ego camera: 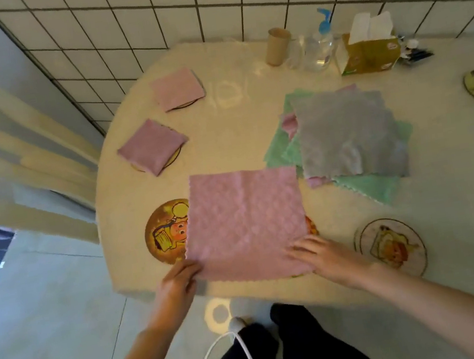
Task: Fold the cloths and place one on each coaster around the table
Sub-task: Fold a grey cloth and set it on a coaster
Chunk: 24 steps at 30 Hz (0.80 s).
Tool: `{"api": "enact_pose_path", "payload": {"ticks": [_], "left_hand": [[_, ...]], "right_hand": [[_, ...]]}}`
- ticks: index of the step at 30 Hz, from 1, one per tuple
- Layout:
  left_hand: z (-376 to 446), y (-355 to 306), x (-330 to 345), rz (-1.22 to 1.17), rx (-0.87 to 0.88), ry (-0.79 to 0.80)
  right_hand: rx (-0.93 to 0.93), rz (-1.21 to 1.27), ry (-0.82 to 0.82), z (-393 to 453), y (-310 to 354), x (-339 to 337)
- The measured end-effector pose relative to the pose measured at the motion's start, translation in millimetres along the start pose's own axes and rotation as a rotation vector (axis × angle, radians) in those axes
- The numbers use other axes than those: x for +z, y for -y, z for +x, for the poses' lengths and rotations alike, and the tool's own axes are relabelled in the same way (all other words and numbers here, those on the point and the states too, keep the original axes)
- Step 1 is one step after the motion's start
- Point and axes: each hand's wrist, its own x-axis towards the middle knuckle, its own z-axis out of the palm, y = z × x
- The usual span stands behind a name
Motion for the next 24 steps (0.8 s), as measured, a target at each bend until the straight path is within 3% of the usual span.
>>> {"api": "enact_pose_path", "payload": {"ticks": [4,6,16,19,24], "left_hand": [[-18,13,-2,0.002,0.071,0.117],[-15,16,-10,-0.042,0.046,0.129],[61,1,-41,-0.54,-0.505,0.006],[94,-8,-42,-0.684,-0.655,-0.084],[142,-2,-29,-0.723,-0.807,-0.159]], "right_hand": [[0.059,0.033,-0.183,-16,16,18],[0.12,0.182,-0.314,-23,18,22],[0.8,1.02,-0.653,12,29,-42],[0.88,1.051,-0.647,36,11,-55],[0.938,1.035,-0.582,80,-26,-70]]}}
